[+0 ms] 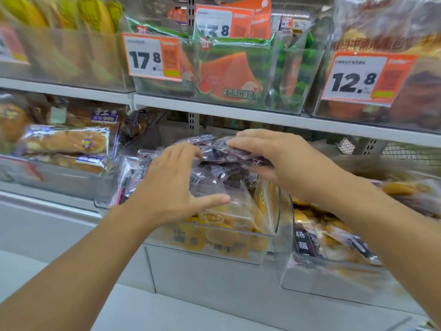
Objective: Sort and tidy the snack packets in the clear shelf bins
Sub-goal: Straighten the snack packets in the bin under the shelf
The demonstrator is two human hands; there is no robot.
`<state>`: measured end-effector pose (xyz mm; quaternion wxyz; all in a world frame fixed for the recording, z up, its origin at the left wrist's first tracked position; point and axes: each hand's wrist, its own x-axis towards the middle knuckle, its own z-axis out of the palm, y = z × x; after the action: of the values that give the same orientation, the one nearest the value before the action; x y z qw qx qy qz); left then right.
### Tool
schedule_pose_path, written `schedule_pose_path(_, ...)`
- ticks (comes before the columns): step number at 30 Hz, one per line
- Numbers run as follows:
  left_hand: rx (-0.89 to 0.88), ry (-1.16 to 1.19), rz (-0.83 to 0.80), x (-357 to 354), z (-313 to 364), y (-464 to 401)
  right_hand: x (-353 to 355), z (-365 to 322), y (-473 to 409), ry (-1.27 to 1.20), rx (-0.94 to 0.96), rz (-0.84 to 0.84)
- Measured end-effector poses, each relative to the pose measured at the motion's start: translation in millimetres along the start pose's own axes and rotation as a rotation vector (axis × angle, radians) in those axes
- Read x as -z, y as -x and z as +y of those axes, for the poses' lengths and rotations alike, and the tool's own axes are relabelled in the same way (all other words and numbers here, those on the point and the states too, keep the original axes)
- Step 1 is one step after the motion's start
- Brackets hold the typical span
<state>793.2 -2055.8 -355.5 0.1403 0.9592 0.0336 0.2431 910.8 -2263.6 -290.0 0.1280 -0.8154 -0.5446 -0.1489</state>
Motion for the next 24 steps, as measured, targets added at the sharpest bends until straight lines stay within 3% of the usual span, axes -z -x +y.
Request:
schedule_pose_path(2,0.042,0.019,-0.101,-4,-7,3,-10,5,-20,-0.038,-0.049,-0.16)
schedule_pose_path(7,0.046,0.096,-0.112,-6,-22,-2,-28,21,-44,-0.303,-0.136,-0.453)
schedule_pose_path(14,0.02,0.256,0.018,-27,-44,-11,-45,44,-71,-0.254,-0.13,-0.462)
schedule_pose_path(19,0.046,0.31,-0.024,-27,-54,-12,-59,54,-79,-0.322,-0.147,-0.422)
schedule_pose_path(24,0.002,0.131,-0.074,-20,-53,-9,-46,49,-80,-0.31,-0.209,-0.477)
